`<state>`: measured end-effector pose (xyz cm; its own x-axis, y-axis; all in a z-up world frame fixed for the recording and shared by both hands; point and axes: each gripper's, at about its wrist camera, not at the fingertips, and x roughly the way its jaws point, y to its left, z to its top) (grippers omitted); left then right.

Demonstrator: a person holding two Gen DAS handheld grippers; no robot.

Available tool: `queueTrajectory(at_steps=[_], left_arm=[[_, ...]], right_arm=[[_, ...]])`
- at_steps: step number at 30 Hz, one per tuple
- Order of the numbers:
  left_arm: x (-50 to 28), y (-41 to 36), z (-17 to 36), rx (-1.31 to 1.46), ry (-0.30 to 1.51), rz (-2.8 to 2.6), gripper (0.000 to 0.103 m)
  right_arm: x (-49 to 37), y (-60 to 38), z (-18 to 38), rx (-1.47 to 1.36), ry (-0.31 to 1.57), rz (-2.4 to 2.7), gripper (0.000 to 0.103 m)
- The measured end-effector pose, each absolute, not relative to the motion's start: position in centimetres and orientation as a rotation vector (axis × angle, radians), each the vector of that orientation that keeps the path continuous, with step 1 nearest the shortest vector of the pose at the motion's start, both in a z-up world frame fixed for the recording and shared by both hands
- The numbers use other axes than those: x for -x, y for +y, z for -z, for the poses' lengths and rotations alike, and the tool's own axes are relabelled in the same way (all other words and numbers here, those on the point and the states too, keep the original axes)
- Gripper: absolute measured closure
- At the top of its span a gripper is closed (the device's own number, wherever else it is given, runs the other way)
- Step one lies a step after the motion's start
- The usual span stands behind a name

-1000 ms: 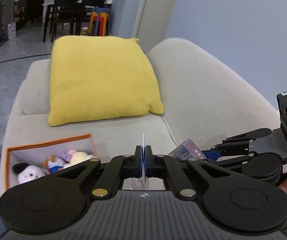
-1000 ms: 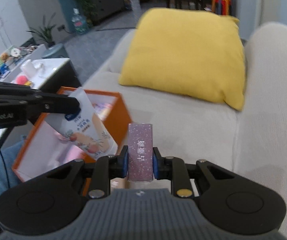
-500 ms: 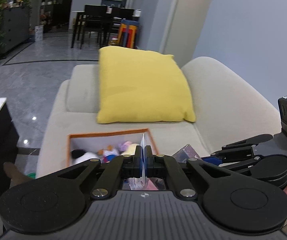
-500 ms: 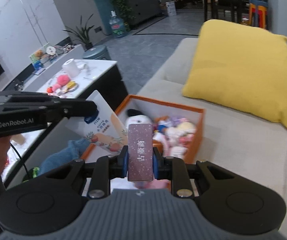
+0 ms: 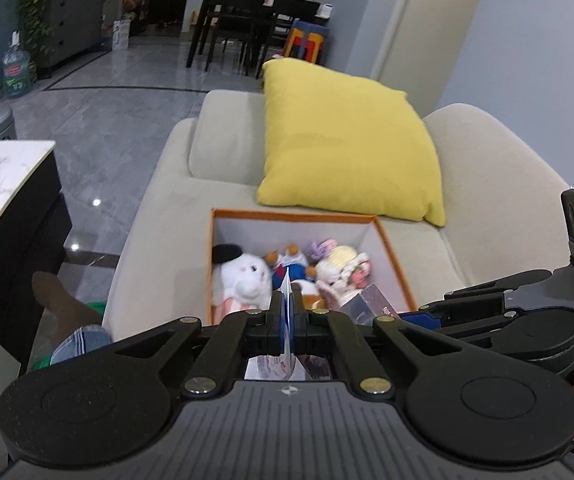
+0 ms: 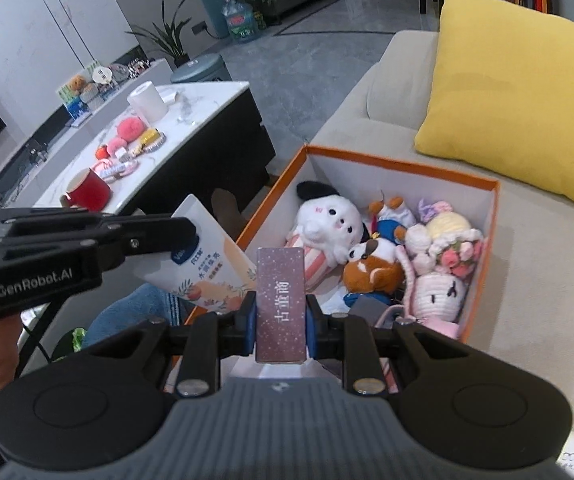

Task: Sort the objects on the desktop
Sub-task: 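Carry the maroon box and lotion tube over the orange box with both tools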

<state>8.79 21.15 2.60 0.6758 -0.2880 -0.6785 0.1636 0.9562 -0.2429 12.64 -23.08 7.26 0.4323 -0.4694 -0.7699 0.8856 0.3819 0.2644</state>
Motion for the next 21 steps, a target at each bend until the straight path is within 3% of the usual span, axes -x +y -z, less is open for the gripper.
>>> queueTrajectory(at_steps=[21], left_arm=[[-10.4,22.7,3.2,0.231,0.858,0.226,0.101]], right_arm=[[-15.8,-27.4,-1.0,-0.849,0.752,1.061,0.079]])
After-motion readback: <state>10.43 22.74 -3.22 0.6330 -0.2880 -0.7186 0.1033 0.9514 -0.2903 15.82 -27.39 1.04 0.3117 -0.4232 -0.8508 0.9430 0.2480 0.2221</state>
